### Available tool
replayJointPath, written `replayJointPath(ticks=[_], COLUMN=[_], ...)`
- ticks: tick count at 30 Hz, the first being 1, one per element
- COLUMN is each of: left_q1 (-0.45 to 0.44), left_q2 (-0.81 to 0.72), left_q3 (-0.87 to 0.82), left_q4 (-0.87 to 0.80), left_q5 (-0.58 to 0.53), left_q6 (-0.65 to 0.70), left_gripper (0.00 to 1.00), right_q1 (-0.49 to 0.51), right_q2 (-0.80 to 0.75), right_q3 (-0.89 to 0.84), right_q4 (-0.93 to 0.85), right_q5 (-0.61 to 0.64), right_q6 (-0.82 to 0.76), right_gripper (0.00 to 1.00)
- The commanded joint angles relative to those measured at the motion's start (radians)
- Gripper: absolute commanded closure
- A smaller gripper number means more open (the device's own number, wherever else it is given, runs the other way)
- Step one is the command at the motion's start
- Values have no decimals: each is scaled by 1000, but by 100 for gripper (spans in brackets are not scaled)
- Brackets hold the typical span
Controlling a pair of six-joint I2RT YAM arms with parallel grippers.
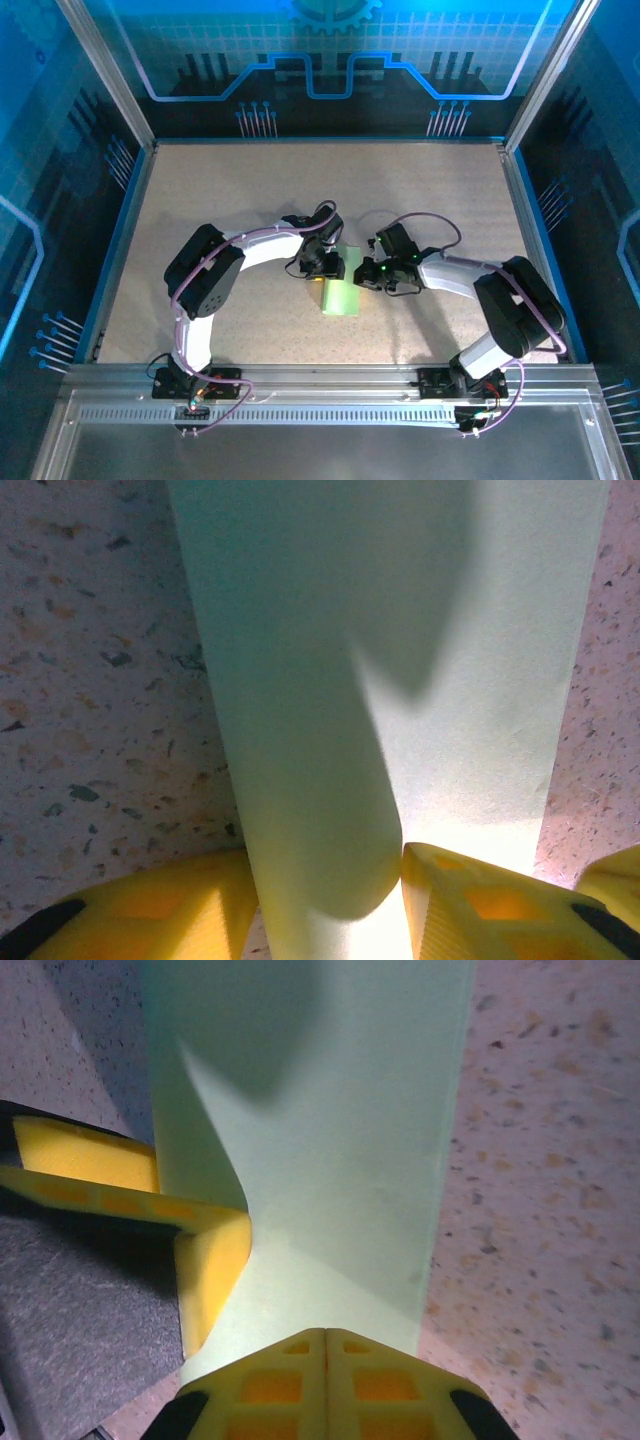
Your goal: Fold a paper plane with a square sheet of paper (fold left side to right side)
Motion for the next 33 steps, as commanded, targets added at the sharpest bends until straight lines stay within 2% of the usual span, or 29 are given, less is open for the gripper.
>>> replayJointPath(ticks=[1,12,19,25,27,33], left_q1=[-32,-26,33,80,80,76], left_q2=[102,50,-134,-284,-305,-259], left_q3=[-35,-49,-81,-111,-134,-206], left_q4=[29,43,74,121,167,306], left_q5=[6,4,17,76,137,337], left_q6=[-1,-2,2,26,37,38], left_gripper=[55,53,44,40,45,74], right_q1=[22,46,47,47,47,49], right_q2=[39,129,157,169,171,182], right_q3=[33,38,39,45,45,53], right_q4=[18,-42,-123,-162,-165,-170], right_q5=[-17,25,71,97,100,105], right_q6=[7,25,34,38,36,36], right_gripper=[99,100,100,100,100,100])
